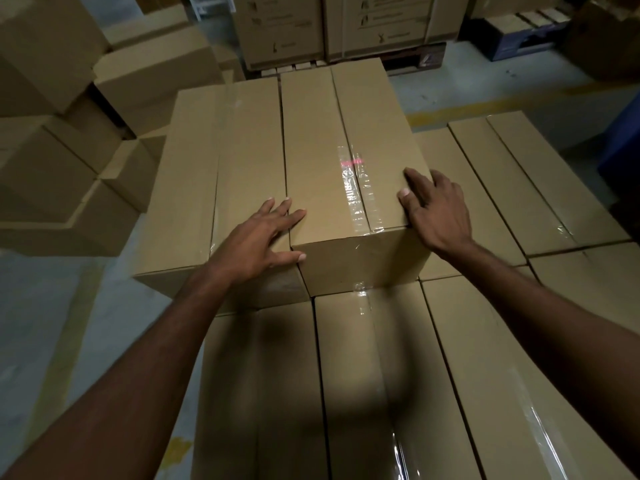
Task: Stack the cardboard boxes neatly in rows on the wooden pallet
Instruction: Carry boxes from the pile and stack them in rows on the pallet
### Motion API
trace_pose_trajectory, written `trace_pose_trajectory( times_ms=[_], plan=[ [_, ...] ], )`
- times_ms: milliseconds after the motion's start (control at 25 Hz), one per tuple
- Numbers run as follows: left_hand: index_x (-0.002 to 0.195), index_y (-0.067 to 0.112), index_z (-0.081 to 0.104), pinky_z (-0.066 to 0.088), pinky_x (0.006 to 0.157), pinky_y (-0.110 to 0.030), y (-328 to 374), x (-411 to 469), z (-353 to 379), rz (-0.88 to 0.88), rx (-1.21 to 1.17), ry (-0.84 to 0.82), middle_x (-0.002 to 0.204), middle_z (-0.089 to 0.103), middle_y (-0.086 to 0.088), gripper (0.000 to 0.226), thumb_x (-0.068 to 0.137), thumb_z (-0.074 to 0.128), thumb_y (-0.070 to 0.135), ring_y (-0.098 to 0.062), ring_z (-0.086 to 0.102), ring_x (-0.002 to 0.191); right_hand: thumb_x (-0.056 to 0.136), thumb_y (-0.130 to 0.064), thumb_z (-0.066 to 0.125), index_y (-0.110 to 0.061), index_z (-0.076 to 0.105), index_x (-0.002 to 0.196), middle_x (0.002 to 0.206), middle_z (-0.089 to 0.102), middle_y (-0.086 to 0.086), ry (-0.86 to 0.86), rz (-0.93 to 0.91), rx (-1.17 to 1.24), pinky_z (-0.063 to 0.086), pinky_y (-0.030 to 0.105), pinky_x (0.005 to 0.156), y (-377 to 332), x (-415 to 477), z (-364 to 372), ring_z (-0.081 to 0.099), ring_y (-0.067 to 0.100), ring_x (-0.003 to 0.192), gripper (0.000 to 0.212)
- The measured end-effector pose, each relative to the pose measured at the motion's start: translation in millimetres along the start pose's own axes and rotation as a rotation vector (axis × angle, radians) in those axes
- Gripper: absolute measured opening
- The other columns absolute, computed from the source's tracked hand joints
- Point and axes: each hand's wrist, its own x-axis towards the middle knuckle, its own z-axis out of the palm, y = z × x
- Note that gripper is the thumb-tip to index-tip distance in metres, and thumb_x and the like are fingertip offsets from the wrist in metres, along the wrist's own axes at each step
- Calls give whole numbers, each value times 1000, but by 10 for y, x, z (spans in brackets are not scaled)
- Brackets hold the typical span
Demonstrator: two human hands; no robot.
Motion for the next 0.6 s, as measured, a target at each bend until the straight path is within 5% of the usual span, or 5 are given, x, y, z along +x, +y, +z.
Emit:
trace_pose_trajectory(
  times_ms=[600],
  plan=[
    [157,37,30,15,123,-48,53,-44,95,-10,-93,58,169,16,8,76,92,69,44,-15,4,157,108,-56,29,-32,35,157,160,35,18,-37,-83,-139,36,49,110,74,57,-62,35,41,141,55]
  ],
)
